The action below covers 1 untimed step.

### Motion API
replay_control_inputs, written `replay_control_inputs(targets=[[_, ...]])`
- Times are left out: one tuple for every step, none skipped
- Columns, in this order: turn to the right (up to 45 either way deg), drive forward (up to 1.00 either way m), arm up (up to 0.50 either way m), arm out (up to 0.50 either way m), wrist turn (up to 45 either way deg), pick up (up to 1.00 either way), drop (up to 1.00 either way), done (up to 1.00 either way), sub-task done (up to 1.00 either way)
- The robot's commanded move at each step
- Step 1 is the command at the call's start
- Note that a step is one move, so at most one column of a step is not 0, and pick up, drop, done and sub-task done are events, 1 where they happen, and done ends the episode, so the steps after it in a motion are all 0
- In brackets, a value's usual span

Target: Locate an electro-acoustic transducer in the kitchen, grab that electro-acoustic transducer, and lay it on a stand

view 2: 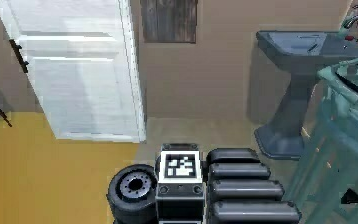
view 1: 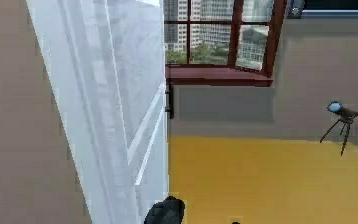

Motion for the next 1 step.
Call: replay_control_inputs(targets=[[45.0,0.00,0.00,0.00,0.0,0.00,0.00,0.00,0.00]])
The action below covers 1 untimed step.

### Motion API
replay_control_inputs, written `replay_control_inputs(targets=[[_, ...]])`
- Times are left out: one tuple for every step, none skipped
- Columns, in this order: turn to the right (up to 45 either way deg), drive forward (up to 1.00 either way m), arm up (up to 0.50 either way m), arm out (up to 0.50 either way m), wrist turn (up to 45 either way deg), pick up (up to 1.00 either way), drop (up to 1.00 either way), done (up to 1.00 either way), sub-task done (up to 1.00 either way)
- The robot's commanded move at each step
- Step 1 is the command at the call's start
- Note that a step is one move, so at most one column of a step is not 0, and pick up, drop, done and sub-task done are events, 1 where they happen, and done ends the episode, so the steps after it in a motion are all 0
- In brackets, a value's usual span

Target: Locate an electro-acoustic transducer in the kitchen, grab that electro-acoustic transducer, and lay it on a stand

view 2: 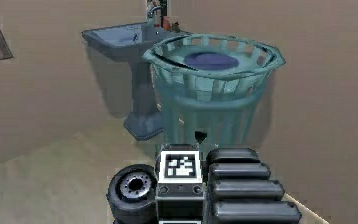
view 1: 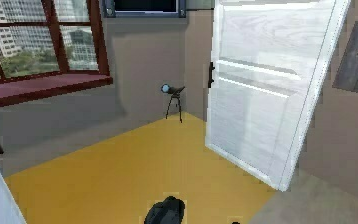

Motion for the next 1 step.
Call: replay_control_inputs(targets=[[3.0,0.00,0.00,0.00,0.0,0.00,0.00,0.00,0.00]])
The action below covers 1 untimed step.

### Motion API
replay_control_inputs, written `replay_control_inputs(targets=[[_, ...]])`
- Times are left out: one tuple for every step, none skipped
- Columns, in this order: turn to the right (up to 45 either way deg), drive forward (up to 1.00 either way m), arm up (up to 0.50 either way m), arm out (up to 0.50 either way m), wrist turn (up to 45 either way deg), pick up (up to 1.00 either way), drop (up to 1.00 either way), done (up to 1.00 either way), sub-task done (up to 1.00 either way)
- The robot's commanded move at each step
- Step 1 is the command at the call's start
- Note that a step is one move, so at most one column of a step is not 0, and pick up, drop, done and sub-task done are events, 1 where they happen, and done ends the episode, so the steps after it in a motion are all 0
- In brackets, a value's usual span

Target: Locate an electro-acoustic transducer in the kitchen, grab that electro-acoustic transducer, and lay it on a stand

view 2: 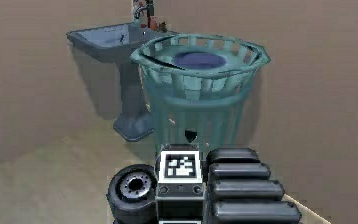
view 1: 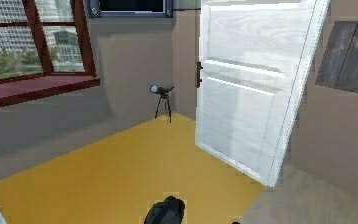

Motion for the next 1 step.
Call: replay_control_inputs(targets=[[0.0,0.20,0.00,0.00,0.0,0.00,0.00,0.00,0.00]])
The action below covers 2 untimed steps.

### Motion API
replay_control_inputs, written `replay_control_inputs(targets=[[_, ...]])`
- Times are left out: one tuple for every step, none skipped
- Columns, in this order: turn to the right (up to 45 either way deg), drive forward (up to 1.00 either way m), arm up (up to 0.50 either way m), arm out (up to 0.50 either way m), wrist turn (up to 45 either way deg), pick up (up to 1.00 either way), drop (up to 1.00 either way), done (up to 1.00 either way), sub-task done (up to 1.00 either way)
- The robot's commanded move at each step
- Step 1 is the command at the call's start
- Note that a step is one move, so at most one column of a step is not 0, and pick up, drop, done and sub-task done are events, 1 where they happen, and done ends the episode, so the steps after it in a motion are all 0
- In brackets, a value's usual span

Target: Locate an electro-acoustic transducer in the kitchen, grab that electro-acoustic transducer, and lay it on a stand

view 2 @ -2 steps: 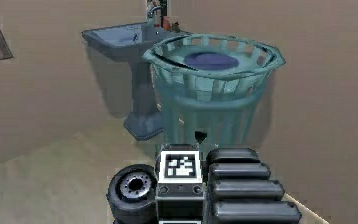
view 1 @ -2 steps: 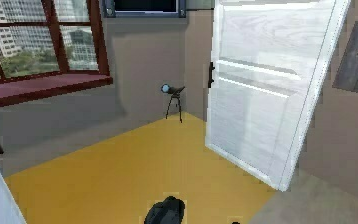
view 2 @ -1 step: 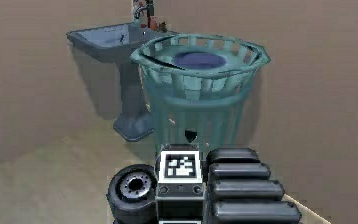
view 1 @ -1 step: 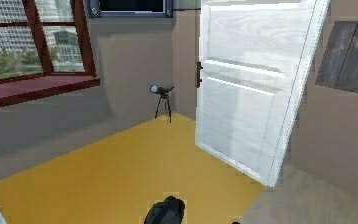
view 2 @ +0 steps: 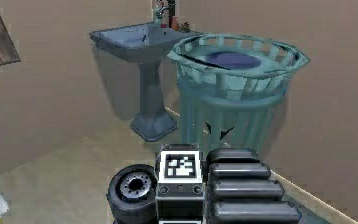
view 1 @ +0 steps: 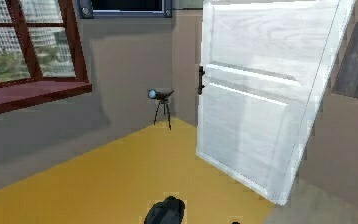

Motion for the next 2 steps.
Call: replay_control_inputs(targets=[[-45.0,0.00,0.00,0.00,0.0,0.00,0.00,0.00,0.00],[-45.0,0.00,0.00,0.00,0.0,0.00,0.00,0.00,0.00]])
